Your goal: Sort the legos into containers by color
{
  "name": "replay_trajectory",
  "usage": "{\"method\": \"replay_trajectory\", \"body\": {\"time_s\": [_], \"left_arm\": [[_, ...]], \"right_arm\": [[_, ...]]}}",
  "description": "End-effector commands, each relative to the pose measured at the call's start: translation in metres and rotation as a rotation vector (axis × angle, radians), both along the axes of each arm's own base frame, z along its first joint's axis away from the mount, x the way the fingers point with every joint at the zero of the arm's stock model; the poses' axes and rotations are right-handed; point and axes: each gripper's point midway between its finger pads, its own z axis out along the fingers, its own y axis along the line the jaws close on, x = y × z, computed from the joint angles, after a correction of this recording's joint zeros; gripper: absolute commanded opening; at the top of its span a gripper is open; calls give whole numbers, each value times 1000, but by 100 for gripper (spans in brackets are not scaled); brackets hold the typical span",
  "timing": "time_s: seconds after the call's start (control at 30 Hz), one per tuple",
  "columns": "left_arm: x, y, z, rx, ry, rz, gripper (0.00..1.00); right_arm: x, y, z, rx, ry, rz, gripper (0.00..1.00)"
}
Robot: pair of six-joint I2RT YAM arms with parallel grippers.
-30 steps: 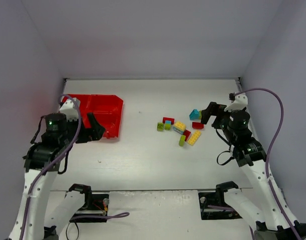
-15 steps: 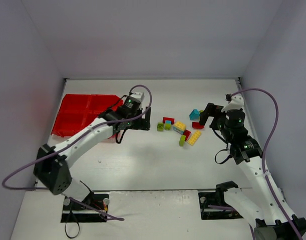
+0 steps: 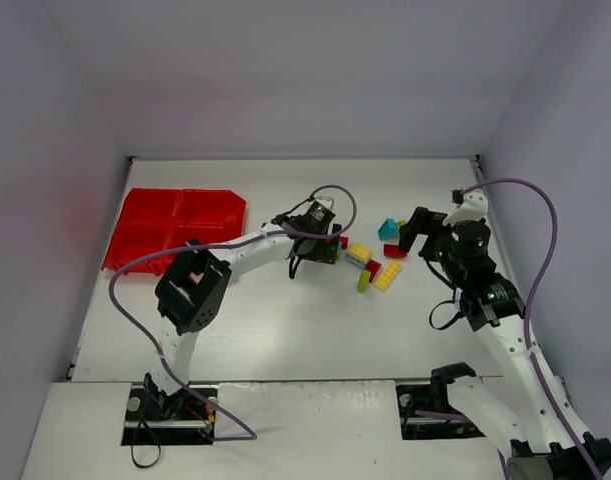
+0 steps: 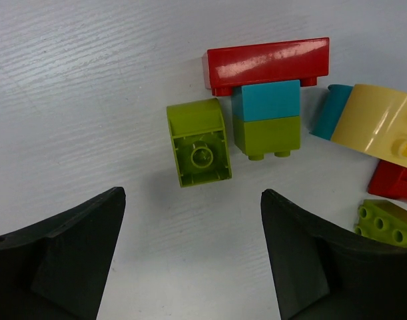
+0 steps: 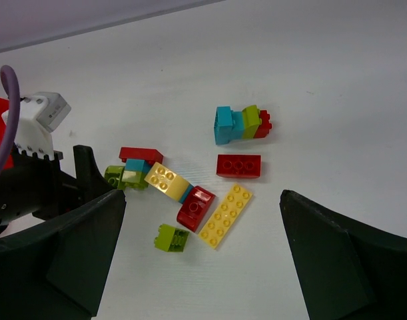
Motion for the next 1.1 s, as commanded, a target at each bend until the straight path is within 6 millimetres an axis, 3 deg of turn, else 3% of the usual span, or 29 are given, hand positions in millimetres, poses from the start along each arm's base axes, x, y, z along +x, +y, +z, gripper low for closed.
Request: {"method": "replay_trajectory", "body": {"time_s": [0.0,0.1,0.27,0.43,0.53,0.6,0.7,0.73,0.8,0.83,0.9,0.93,1.0,1.03,1.07], "left_arm": [[22,-18,40,-93,-104,16,76],[24,-21,32,-77,-105,7,69],[29,-21,15,-34,-96,3,66],[34,-22,10,-17,-101,-4,61],[36,-22,7,1,-102,-5,52],[39,-18,9,15,-114,3,39],[41,-12,22,24,-143,11,18],[41,-8,36,17,-166,15,14],[42,3,52,38,-195,26,8],[45,14,73,31,-227,44,7],[47,37,93,65,-260,76,7],[51,59,115,62,-289,114,7],[59,89,136,78,-324,162,7],[66,123,152,80,-336,224,7],[69,141,158,81,-338,254,7]], "right_arm": [[7,-1,17,19,-72,-26,98],[7,-1,16,20,-70,-27,98],[6,-1,16,23,-72,-26,98],[5,-2,17,24,-75,-31,98],[5,-2,17,23,-76,-30,98],[4,-2,16,25,-76,-31,98],[4,-2,17,25,-79,-31,98],[4,-2,17,26,-79,-26,98],[3,-1,18,29,-82,-24,98],[3,-1,19,30,-83,-24,98],[3,0,19,31,-82,-15,98],[3,0,19,32,-82,-13,98],[3,3,19,35,-81,-2,98],[2,3,19,37,-82,1,98],[2,4,19,38,-82,6,98]]}}
